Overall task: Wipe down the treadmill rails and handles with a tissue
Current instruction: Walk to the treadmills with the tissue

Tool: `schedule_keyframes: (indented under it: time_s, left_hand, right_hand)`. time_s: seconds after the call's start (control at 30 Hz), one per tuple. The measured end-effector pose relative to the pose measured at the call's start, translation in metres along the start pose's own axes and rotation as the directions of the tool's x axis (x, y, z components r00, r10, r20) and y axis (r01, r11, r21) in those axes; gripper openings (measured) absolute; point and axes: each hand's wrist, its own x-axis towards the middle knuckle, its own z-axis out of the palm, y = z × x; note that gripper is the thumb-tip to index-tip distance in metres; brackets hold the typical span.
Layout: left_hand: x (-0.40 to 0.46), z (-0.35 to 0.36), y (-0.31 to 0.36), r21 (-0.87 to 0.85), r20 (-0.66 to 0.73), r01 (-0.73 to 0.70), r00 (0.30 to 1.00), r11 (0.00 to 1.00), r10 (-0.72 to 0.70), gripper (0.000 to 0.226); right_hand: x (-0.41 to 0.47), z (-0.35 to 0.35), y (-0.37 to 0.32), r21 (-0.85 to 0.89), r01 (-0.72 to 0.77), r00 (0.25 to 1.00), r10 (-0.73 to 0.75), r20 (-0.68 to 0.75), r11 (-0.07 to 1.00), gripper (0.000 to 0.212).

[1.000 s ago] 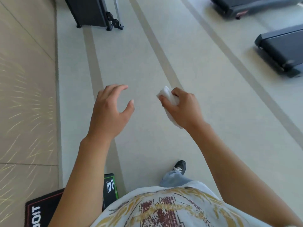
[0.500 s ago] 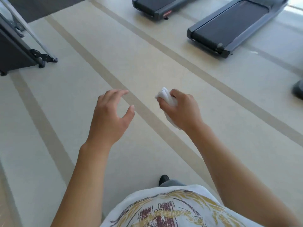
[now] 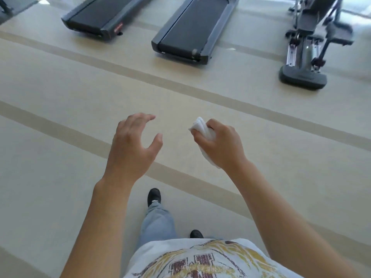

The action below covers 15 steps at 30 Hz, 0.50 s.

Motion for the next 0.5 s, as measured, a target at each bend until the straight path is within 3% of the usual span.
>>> schedule_keyframes:
  time_s: [0.5]
  left_hand:
    - [0.258, -0.043, -0.081, -0.105, 0.031, -0.307, 0.95, 0.946, 0.312, 0.045]
  right_hand:
    - [0.177, 0.033, -0.093, -0.007, -0.144, 0.945, 0.136, -0.298, 0.989, 0.042]
